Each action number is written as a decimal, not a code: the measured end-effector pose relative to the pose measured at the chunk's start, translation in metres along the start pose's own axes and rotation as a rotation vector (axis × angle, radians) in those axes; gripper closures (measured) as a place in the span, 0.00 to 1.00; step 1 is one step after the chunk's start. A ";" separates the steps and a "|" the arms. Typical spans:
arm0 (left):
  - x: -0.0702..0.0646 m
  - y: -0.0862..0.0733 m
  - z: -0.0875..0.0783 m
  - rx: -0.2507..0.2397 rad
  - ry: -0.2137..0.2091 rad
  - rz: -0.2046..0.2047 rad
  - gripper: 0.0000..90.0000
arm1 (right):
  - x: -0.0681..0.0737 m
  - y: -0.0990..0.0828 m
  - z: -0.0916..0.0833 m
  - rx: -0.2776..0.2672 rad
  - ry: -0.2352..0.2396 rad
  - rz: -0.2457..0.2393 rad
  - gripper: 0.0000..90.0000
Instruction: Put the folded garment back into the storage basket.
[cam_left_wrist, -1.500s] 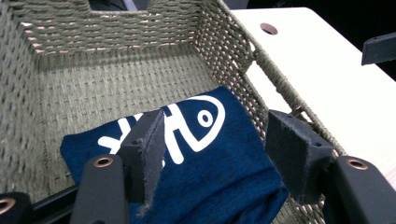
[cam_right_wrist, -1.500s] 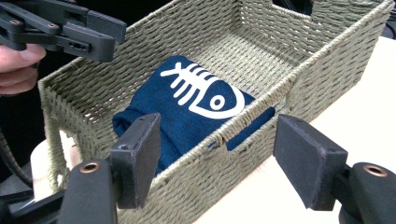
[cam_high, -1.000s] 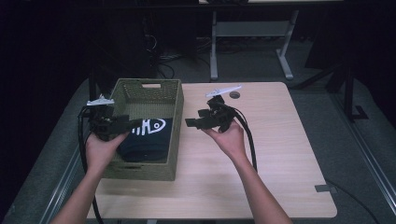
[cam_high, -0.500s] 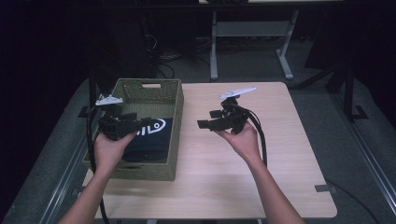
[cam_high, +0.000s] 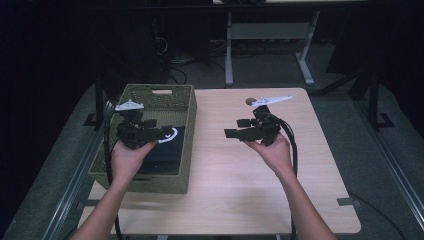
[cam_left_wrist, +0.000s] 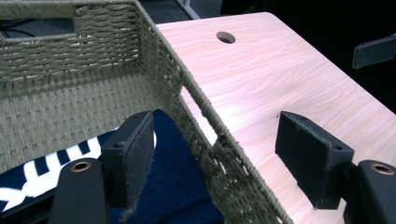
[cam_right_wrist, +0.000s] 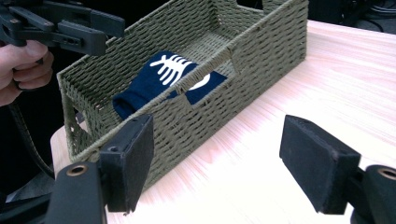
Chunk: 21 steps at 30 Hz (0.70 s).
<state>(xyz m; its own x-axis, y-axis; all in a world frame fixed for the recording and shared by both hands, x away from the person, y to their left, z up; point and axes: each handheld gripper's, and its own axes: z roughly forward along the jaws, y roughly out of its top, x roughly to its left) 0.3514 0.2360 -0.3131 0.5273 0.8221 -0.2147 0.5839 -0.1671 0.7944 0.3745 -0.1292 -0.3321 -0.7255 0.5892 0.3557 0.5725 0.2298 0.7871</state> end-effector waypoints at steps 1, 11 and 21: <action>0.000 0.000 0.000 0.000 0.000 0.000 0.30 | 0.000 0.000 0.000 0.000 0.000 0.000 0.29; -0.015 0.004 0.009 -0.008 -0.024 0.019 0.29 | -0.009 -0.009 -0.021 -0.012 -0.026 0.015 0.28; -0.029 0.007 0.015 -0.015 -0.048 0.040 0.29 | -0.023 -0.025 -0.035 -0.011 -0.047 0.045 0.27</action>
<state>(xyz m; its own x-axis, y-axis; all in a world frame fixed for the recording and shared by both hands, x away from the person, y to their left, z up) 0.3501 0.2029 -0.3097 0.5793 0.7878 -0.2091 0.5523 -0.1907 0.8116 0.3637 -0.1752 -0.3424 -0.6804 0.6343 0.3670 0.5996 0.1939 0.7764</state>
